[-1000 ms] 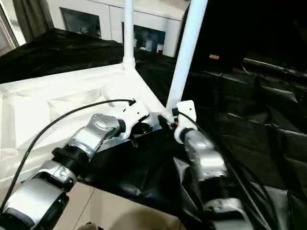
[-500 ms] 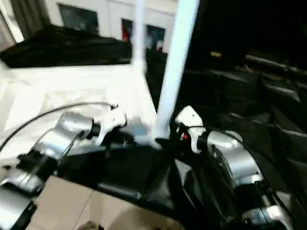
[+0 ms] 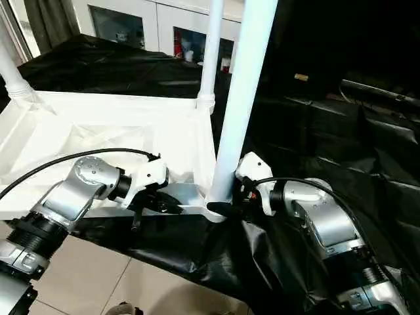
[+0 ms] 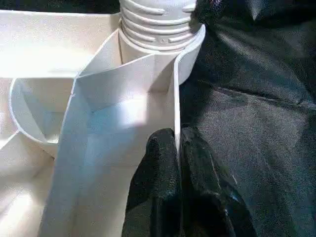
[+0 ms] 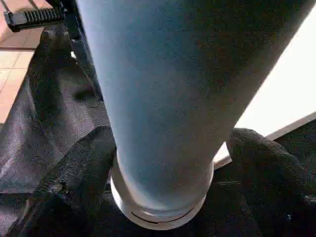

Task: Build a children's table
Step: Rotate leg to tighten

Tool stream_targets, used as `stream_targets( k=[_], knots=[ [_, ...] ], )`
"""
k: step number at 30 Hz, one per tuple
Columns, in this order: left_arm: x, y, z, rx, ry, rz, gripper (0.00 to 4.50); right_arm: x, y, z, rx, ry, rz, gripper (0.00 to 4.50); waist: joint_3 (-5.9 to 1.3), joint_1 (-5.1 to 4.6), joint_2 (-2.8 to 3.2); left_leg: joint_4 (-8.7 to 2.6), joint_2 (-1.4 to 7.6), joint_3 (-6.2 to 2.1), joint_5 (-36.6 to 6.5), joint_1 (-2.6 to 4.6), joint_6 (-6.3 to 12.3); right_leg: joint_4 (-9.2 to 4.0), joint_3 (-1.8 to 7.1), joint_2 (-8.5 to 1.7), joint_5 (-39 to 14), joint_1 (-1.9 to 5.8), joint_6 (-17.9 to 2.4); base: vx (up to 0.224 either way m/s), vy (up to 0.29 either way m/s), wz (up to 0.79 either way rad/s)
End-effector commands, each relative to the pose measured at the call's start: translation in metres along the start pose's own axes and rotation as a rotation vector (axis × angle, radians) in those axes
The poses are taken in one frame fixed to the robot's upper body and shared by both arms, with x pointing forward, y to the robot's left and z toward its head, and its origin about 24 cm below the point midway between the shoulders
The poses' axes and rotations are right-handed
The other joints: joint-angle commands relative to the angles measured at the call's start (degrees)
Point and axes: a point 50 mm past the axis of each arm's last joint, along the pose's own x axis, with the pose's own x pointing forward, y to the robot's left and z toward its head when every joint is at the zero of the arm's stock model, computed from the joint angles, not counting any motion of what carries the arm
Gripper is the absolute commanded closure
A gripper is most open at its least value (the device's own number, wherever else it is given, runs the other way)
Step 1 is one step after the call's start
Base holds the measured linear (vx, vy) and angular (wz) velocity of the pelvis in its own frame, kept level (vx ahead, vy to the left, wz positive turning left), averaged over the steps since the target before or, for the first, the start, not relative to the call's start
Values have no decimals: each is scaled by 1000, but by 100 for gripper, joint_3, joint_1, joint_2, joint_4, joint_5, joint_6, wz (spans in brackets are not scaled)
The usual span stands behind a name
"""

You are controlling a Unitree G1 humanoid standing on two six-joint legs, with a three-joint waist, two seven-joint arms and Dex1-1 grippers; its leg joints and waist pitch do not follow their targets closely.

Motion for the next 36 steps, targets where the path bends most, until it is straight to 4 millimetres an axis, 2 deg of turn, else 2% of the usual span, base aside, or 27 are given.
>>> stream_targets(
  k=[1,9,16,17,18,19,20,22,23,24,25,27,28,29,31,34,35,36],
  knots=[
    [9,-7,16,56,-47,-79,450,1,2,0,-23,21,7,92,-368,-20,-2,-367,135,2,-806,68,267,-342,251,-272,-556,300,-1260,0,0,0],
    [9,-7,15,55,-42,-73,450,3,4,-4,-31,37,18,168,-365,-26,0,-368,133,-1,-847,67,253,-352,251,-273,-664,298,-1232,0,0,0],
    [10,-5,13,35,-39,-46,450,6,4,-9,8,16,-28,190,-363,-32,-9,-369,132,-4,-849,60,253,-353,248,-271,-717,296,-1221,0,0,0],
    [12,-2,12,27,-39,-11,450,8,1,-10,29,3,-78,191,-366,-35,-13,-367,132,-2,-877,63,238,-357,249,-272,-751,292,-1215,0,0,0],
    [16,8,12,-7,-37,101,450,15,-2,-16,91,-1,-188,191,-364,-47,-2,-371,131,1,-889,65,216,-359,249,-265,-772,276,-1223,0,0,0],
    [18,11,12,-18,-37,139,450,18,-3,-19,110,0,-221,191,-346,-52,-9,-386,123,-4,-1036,74,119,-403,238,-267,-1030,274,-1182,0,0,0],
    [19,13,12,-28,-39,166,450,20,-4,-21,126,3,-247,192,-360,-63,-22,-393,124,-15,-1167,85,44,-427,236,-280,-1295,276,-1104,0,0,0],
    [22,18,13,-53,-46,216,450,24,-5,-24,169,-2,-304,193,-355,-68,-19,-405,122,-25,-1227,77,-5,-438,237,-285,-1450,278,-1024,0,0,0],
    [32,28,19,-119,-59,343,450,38,-8,-31,303,-12,-479,193,-361,-102,12,-412,117,-29,-1304,81,-85,-456,244,-278,-1544,247,-985,0,0,0],
    [36,31,21,-142,-60,381,450,43,-9,-34,348,-10,-535,194,-362,-113,9,-411,114,-27,-1366,93,-121,-467,243,-280,-1604,227,-983,0,0,0],
    [36,31,21,-142,-60,381,450,43,-9,-34,348,-10,-535,194,-371,-113,-13,-420,105,-51,-1442,89,-197,-482,225,-288,-1801,249,-910,0,0,0],
    [46,36,27,-185,-69,449,450,55,-10,-37,422,-3,-639,194,-372,-114,7,-425,112,-48,-1461,95,-204,-494,236,-289,-1744,231,-873,0,0,0],
    [51,37,29,-190,-62,471,450,61,-9,-36,444,-5,-668,194,-373,-122,-1,-425,98,-46,-1507,92,-204,-507,235,-286,-1789,227,-844,0,0,0],
    [63,39,34,-199,-48,515,450,75,-7,-33,488,-12,-724,194,-378,-115,10,-425,97,-46,-1574,107,-223,-528,239,-293,-1890,209,-799,0,0,0],
    [68,39,36,-203,-44,524,450,82,-6,-30,503,-19,-733,194,-377,-114,-2,-419,82,-43,-1650,125,-219,-554,236,-288,-1993,193,-745,0,0,0],
    [77,39,42,-199,-50,535,450,92,-3,-22,487,-25,-729,194,-365,-97,14,-445,91,-59,-1818,124,-184,-580,231,-282,-2059,193,-637,0,0,0],
    [77,39,42,-200,-54,534,450,93,-3,-21,483,-27,-730,138,-372,-95,8,-451,90,-68,-1850,114,-177,-587,224,-290,-2111,211,-601,0,0,0],
    [77,39,44,-181,-62,523,450,92,-5,-19,512,-59,-727,124,-373,-94,4,-459,98,-75,-1849,100,-161,-584,223,-296,-2100,216,-581,0,0,0]
  ],
)
